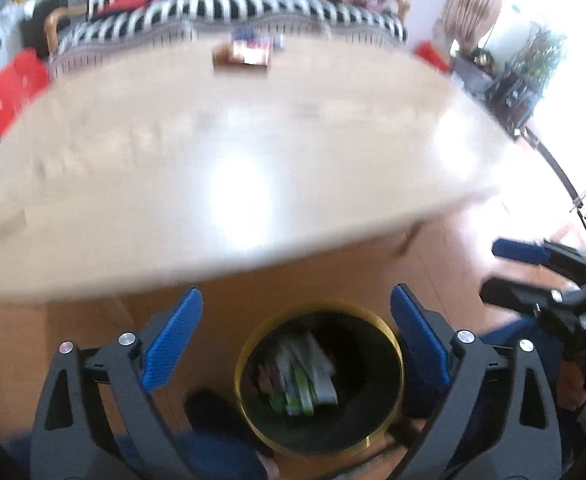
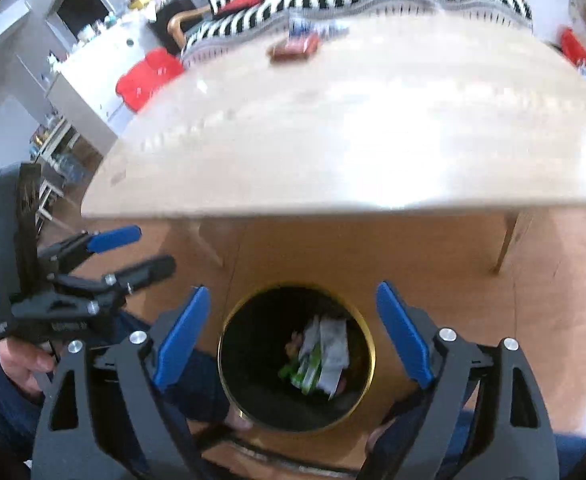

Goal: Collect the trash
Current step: 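Carry the green piece and white box over the bin and release both, then grasp the red cigarette box with the left tool while the right tool grasps the blue-silver foil wrapper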

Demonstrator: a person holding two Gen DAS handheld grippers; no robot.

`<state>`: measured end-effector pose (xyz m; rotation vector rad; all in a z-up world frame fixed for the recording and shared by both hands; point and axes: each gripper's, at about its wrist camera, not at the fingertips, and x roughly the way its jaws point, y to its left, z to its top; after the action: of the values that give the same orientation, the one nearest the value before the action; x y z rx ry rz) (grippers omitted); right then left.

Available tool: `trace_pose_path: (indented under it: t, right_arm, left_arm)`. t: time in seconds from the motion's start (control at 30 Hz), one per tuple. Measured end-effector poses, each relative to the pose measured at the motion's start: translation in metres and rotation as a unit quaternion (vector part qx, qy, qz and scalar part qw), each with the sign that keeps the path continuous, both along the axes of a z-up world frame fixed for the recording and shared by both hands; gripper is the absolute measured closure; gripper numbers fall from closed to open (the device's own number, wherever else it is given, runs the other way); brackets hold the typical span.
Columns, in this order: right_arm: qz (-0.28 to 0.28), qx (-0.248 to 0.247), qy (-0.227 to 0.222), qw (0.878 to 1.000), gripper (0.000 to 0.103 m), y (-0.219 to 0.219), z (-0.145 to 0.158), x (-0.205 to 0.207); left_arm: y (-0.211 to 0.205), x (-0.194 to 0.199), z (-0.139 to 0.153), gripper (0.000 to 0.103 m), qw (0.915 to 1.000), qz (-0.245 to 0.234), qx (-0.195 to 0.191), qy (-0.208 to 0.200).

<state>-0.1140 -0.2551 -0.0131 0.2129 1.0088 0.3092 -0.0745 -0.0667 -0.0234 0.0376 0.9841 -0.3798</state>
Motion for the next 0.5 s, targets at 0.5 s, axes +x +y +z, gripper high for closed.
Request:
trace_pose_path:
  t: [0.5]
  right_arm:
    - [-0.014,-0.006,0.005,1.0,0.013,-0.028,-0.002,0.094]
  left_arm:
    - [-0.067,0.251,0.014,0.007,0.9953,0.008,0.056,-0.079]
